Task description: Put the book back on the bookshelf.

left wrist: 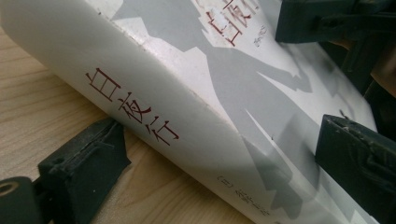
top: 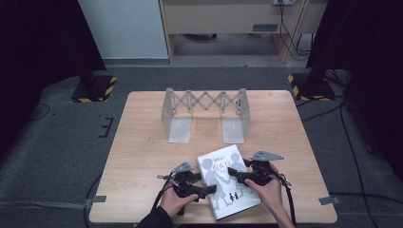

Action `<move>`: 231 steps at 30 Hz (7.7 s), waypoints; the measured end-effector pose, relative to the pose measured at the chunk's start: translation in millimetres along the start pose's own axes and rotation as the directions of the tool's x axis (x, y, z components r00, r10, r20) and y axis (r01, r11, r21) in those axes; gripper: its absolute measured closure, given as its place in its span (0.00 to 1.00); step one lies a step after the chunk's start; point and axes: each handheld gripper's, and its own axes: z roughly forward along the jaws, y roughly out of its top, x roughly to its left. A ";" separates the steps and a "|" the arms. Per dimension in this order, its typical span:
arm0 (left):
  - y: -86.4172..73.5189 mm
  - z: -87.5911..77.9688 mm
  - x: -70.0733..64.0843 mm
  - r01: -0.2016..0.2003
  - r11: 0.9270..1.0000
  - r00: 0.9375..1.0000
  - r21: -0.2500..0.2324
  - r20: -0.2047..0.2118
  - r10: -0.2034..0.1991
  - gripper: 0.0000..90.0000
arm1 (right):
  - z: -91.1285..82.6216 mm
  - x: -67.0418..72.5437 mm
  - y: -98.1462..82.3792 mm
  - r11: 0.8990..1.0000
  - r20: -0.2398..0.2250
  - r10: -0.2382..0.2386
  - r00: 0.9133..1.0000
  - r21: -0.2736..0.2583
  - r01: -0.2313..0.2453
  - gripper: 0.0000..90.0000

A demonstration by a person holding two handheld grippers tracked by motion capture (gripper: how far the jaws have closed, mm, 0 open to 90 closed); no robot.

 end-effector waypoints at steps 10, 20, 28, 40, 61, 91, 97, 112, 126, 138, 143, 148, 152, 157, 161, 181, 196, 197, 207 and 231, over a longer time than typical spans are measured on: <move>0.0 0.4 -0.4 0.001 1.000 1.000 0.000 -0.004 -0.001 0.03 | 1.1 -7.5 -9.9 0.998 -0.008 0.055 0.998 0.012 -0.055 0.32; 0.0 1.0 -0.9 0.005 1.000 1.000 -0.004 -0.006 -0.005 0.02 | 6.5 -11.1 -13.4 0.994 -0.042 0.105 0.994 0.006 -0.105 0.30; 0.0 3.8 -4.6 0.003 1.000 1.000 -0.008 -0.028 -0.003 0.00 | 7.9 -11.8 -15.6 0.992 -0.051 0.125 0.991 -0.005 -0.125 0.31; 0.2 5.8 -6.1 0.018 1.000 0.999 -0.023 -0.049 -0.019 0.00 | 9.4 -13.1 -17.1 0.989 -0.066 0.147 0.987 -0.014 -0.148 0.31; 2.4 0.8 -2.7 0.027 1.000 0.999 0.002 -0.032 -0.027 0.05 | 2.2 -13.5 -14.6 0.987 -0.077 0.139 0.987 -0.070 -0.144 0.50; 1.8 5.8 -6.8 0.040 0.999 0.997 -0.023 -0.058 -0.041 0.02 | 6.7 -11.5 -15.3 0.990 -0.065 0.130 0.989 -0.055 -0.133 0.41; 3.0 3.6 -5.3 0.046 0.999 0.997 -0.014 -0.056 -0.047 0.05 | 2.0 -11.3 -13.2 0.991 -0.068 0.101 0.993 -0.082 -0.106 0.49; 13.9 -8.2 -10.1 0.002 0.998 0.998 -0.064 -0.058 -0.005 0.14 | -10.4 -9.0 -6.1 0.978 -0.085 0.075 0.994 -0.188 -0.090 0.59; 21.5 -15.1 -14.4 -0.029 0.983 1.000 -0.182 -0.007 0.028 0.23 | -21.0 -3.6 1.1 0.950 -0.126 0.004 0.992 -0.310 -0.044 0.64; 24.5 -7.5 -21.2 -0.046 0.975 0.997 -0.216 0.051 0.058 0.34 | -17.4 -0.1 2.8 0.954 -0.159 0.017 0.987 -0.294 -0.063 0.61; 24.1 -8.0 -20.6 -0.026 0.975 0.998 -0.223 0.054 0.039 0.37 | -16.1 -3.0 1.9 0.958 -0.158 0.036 0.987 -0.275 -0.079 0.58; 22.9 -7.4 -19.0 0.003 0.974 0.999 -0.224 0.052 0.009 0.37 | -14.8 -5.5 -1.4 0.967 -0.161 0.045 0.986 -0.241 -0.084 0.57; 23.9 -6.7 -18.6 0.009 0.974 0.998 -0.225 0.055 0.004 0.37 | -12.4 -6.3 -1.8 0.963 -0.172 0.081 0.982 -0.239 -0.122 0.58; 27.0 -6.6 -21.3 -0.006 0.973 0.999 -0.233 0.038 0.015 0.37 | -12.8 -5.3 -2.1 0.953 -0.178 0.100 0.979 -0.266 -0.146 0.59; 30.0 -6.0 -21.3 0.006 0.968 1.000 -0.251 0.028 0.001 0.38 | -14.1 -4.4 -0.9 0.948 -0.168 0.089 0.982 -0.288 -0.135 0.60; 50.7 -14.0 -22.8 0.005 0.966 0.998 -0.257 0.067 0.013 0.50 | -25.6 -20.9 -0.2 0.938 -0.142 0.120 0.983 -0.307 -0.159 0.47; 66.3 -30.5 -35.7 -0.053 0.964 0.995 -0.261 0.073 0.074 0.57 | -41.6 -48.4 -6.1 0.972 0.132 0.086 0.988 -0.230 -0.054 0.35; 66.8 -31.1 -36.9 -0.055 0.963 0.994 -0.264 0.073 0.077 0.57 | -42.6 -49.2 -6.2 0.975 0.144 0.084 0.986 -0.217 -0.052 0.35; 71.0 -39.2 -41.7 -0.084 0.957 0.993 -0.277 0.052 0.103 0.58 | -50.8 -71.9 -15.4 0.995 0.292 0.063 0.954 -0.091 -0.038 0.31; 87.2 -82.6 -43.4 -0.184 0.936 0.982 -0.302 -0.098 0.161 0.57 | -43.0 -90.2 -29.6 0.990 0.445 -0.015 0.895 0.130 -0.048 0.17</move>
